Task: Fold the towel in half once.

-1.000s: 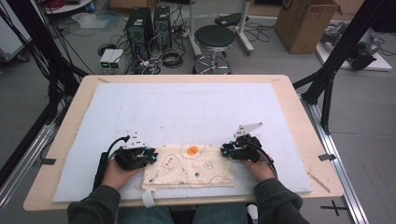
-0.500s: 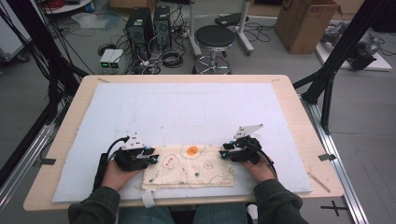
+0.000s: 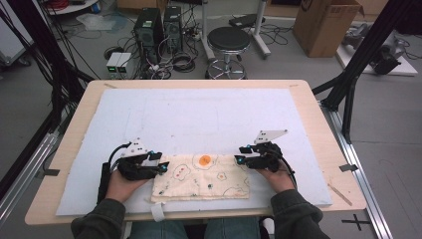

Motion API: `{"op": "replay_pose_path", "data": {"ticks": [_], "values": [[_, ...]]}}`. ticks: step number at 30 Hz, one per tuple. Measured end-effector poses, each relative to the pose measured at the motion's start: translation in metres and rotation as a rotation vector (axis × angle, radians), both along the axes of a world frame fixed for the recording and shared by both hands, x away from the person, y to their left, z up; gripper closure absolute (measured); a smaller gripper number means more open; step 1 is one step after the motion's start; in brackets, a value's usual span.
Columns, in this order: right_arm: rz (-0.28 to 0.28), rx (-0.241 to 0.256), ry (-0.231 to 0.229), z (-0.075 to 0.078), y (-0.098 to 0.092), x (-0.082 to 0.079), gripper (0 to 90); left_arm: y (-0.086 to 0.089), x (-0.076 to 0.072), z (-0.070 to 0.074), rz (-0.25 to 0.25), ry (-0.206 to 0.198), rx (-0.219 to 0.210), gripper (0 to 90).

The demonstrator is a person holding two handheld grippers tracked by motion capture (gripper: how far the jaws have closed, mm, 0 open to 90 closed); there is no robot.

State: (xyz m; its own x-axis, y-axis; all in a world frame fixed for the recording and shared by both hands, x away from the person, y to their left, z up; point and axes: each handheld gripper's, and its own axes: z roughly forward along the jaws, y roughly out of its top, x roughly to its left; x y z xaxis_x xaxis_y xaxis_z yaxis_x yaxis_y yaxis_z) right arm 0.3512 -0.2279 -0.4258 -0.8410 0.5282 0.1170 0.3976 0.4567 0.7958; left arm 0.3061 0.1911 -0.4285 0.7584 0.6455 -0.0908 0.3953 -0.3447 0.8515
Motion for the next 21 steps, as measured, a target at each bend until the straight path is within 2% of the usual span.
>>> {"op": "replay_pose_path", "data": {"ticks": [7,21], "values": [[-0.008,0.0,-0.01,0.003,-0.001,0.0,54.4,0.003,0.0,0.003,0.017,-0.003,-0.025,47.5],[-0.033,-0.019,-0.017,0.004,-0.001,0.005,53.4,0.007,0.009,0.011,0.045,-0.013,-0.013,45.6]]}}
